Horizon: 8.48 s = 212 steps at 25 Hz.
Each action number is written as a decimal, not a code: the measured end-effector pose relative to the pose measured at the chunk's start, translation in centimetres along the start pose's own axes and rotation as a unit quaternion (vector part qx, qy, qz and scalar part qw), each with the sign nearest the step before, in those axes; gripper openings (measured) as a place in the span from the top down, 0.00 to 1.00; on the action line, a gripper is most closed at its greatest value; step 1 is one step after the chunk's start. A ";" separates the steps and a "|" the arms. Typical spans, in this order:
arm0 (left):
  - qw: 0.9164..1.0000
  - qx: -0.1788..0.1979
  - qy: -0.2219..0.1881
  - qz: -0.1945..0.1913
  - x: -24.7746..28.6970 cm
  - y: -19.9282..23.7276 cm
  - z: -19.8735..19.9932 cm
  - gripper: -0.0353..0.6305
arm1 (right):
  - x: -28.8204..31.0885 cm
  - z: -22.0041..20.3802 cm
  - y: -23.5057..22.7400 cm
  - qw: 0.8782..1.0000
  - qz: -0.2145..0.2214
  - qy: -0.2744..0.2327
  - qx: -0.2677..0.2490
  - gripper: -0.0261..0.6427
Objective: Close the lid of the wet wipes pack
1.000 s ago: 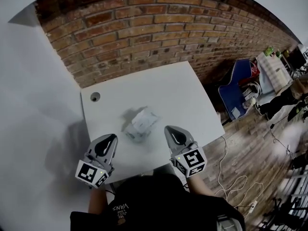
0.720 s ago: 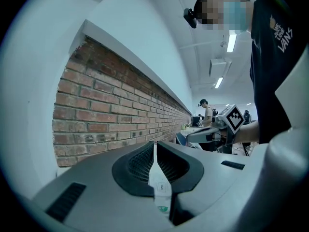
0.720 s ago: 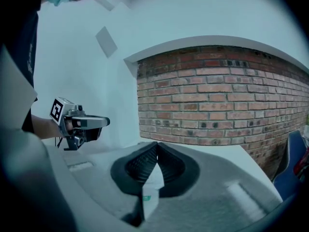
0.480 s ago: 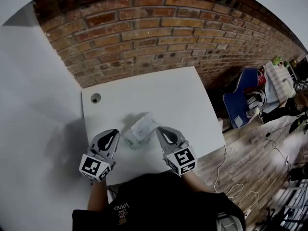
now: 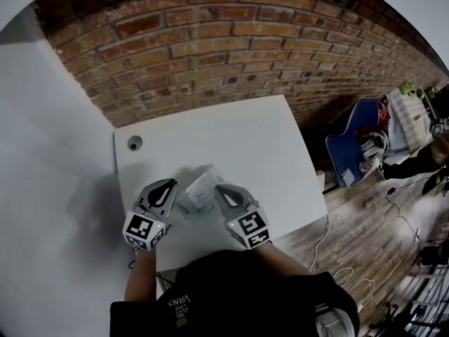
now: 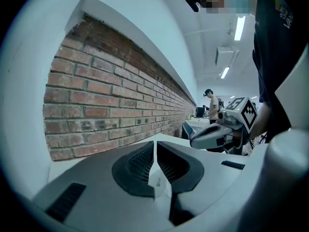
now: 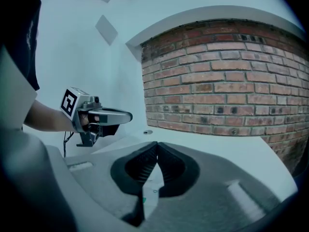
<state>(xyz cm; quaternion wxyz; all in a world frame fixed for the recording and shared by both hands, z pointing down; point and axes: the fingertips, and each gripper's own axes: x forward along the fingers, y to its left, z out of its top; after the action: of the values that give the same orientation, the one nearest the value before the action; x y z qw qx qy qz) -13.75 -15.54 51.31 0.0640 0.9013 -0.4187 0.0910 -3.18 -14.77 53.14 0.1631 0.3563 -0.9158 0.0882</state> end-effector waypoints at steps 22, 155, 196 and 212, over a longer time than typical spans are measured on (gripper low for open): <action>0.991 0.005 0.113 -0.074 5.4 -0.4 -6.1 0.91 | 5.6 -8.1 2.0 0.989 0.061 0.130 -0.022 0.96; 0.965 0.078 0.223 -0.116 5.4 -6.5 -11.4 0.91 | 3.1 -8.1 1.7 0.989 0.039 0.139 -0.034 0.96; 0.968 0.050 0.220 -0.110 4.0 -5.3 -12.7 0.91 | 5.7 -10.5 2.4 0.977 0.046 0.198 -0.057 0.96; 0.969 0.057 0.214 -0.111 3.5 -5.6 -11.0 0.91 | 5.2 -10.2 2.6 0.982 0.043 0.180 -0.031 0.96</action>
<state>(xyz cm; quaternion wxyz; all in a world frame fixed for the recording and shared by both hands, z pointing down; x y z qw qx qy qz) -8.44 -12.49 62.61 0.1102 0.9038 -0.2870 0.2977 -6.10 -13.30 64.37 0.3318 0.2903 -0.8882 0.1295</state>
